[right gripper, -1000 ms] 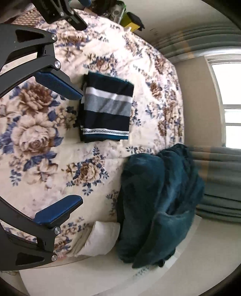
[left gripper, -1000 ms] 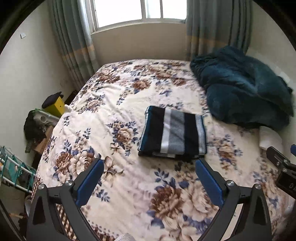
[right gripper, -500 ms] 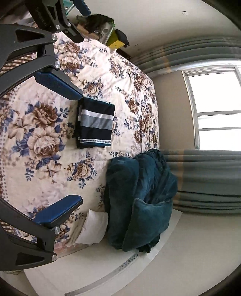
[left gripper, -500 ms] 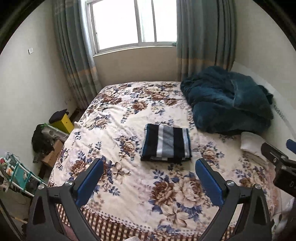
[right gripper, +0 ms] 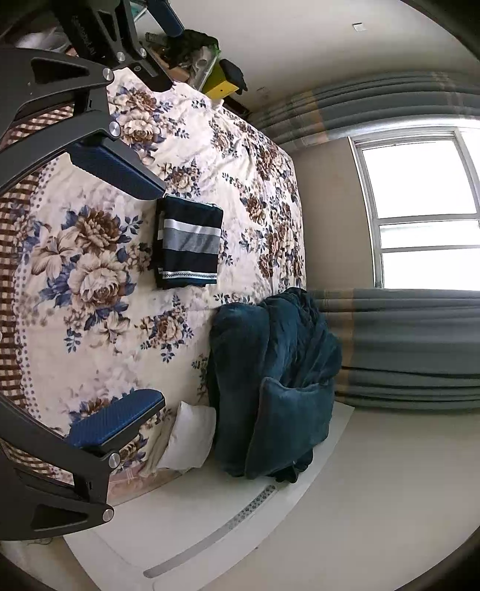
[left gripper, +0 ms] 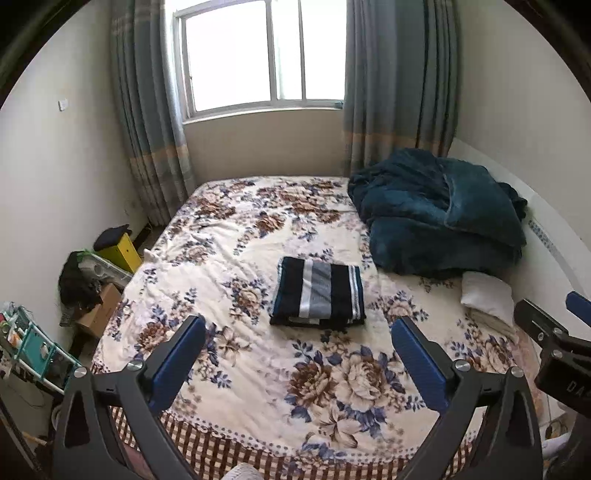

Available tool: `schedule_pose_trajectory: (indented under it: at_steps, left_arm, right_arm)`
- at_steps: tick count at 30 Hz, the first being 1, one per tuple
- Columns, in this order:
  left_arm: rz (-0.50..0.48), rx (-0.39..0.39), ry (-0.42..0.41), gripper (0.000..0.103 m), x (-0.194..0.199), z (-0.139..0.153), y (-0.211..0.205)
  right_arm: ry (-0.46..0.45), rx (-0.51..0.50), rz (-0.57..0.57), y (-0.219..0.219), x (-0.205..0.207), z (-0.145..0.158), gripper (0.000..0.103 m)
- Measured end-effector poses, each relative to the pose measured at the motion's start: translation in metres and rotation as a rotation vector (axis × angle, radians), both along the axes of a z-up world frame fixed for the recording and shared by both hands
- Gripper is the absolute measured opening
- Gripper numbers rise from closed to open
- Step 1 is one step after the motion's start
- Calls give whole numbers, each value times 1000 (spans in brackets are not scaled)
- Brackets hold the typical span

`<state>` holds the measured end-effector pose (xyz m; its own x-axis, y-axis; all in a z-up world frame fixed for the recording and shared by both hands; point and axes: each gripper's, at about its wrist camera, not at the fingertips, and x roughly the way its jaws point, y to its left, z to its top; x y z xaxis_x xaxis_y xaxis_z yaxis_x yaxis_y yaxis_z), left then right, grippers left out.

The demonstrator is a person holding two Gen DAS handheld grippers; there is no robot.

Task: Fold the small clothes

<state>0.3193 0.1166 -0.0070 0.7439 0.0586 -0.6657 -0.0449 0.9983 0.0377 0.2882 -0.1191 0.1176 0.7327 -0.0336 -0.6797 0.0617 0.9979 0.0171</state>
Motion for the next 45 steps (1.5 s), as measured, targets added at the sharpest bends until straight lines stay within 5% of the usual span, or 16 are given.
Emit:
schedule_pose_trajectory:
  at_steps: [45]
  left_arm:
    - [53,12,-30,103,-19,16,4]
  right_arm:
    - [-34,18,61,0,-2,7,103]
